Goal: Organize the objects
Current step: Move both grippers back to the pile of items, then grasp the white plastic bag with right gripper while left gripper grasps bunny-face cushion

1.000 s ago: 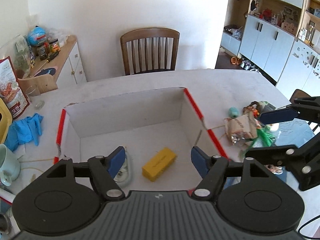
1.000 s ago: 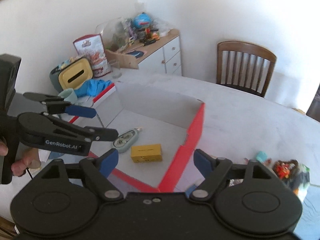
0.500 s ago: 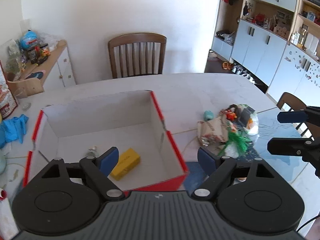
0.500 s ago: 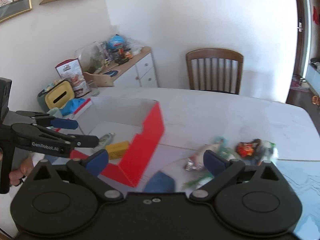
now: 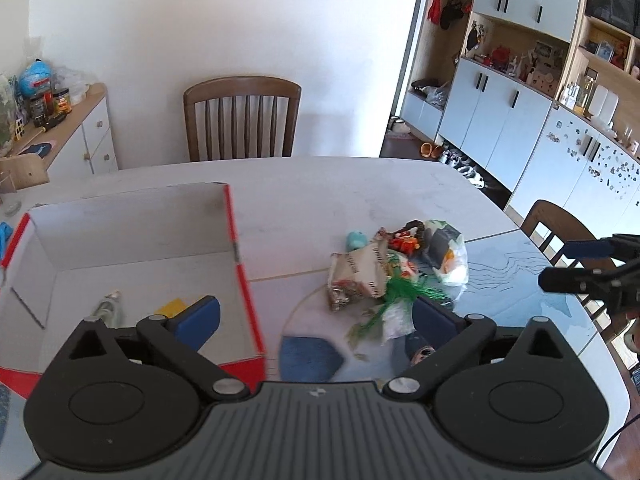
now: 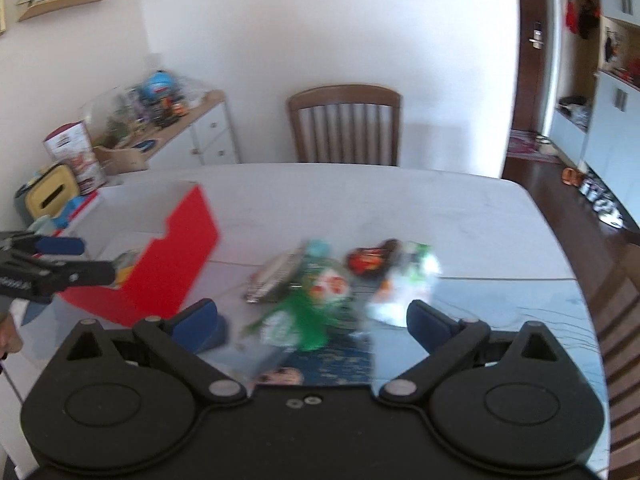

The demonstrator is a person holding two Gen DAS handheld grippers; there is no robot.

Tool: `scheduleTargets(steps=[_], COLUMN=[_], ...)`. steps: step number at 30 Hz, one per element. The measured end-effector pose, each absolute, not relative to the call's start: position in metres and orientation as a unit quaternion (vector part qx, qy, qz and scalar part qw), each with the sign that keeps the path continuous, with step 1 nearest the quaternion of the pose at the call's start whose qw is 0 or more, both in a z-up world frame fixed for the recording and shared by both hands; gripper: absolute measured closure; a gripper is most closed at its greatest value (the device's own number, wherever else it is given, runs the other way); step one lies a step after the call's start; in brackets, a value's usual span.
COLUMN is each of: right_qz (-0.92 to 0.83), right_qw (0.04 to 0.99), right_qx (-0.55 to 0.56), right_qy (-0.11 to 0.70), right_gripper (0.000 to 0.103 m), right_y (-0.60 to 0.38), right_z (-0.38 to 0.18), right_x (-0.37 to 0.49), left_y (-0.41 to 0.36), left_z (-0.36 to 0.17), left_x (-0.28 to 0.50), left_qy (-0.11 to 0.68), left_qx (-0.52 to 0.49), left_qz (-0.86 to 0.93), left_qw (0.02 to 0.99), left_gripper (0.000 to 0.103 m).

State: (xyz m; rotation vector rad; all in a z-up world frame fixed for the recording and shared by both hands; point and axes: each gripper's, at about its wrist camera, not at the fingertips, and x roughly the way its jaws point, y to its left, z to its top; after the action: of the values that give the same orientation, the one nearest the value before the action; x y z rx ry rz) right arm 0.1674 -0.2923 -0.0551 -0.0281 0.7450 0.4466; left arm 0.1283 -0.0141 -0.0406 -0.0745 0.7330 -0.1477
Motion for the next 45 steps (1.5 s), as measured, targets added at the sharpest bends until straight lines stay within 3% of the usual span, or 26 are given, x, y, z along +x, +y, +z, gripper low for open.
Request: scheduleTargets(steps=[18, 36, 45], right_qz=[0.183, 0.158, 0.148], right_qw=[0.904, 0.884, 0.861], right_qx=[-0.025, -0.046, -0.054], right_qy=[0.385, 0.438, 0.484], right_gripper=[0.003, 0.005, 0.015], right_y=[-0.347, -0.303, -0.296], right_z=[-0.096, -0.152, -0.183], right_x=[0.242, 0.336, 0.353], left_y=[-0.114, -0.163, -0.171], left_z=[-0.105, -0.161, -0.178], left_x=[0.144, 0.163, 0.166], left_qy=[0.391, 0.423, 0.436], left_qx=[-0.029, 0.02, 0.041], left_qz=[-0.082, -0.076, -0.067], left_qw=[0.916, 0.903, 0.896], left_gripper=[0.0, 0.0, 0.0])
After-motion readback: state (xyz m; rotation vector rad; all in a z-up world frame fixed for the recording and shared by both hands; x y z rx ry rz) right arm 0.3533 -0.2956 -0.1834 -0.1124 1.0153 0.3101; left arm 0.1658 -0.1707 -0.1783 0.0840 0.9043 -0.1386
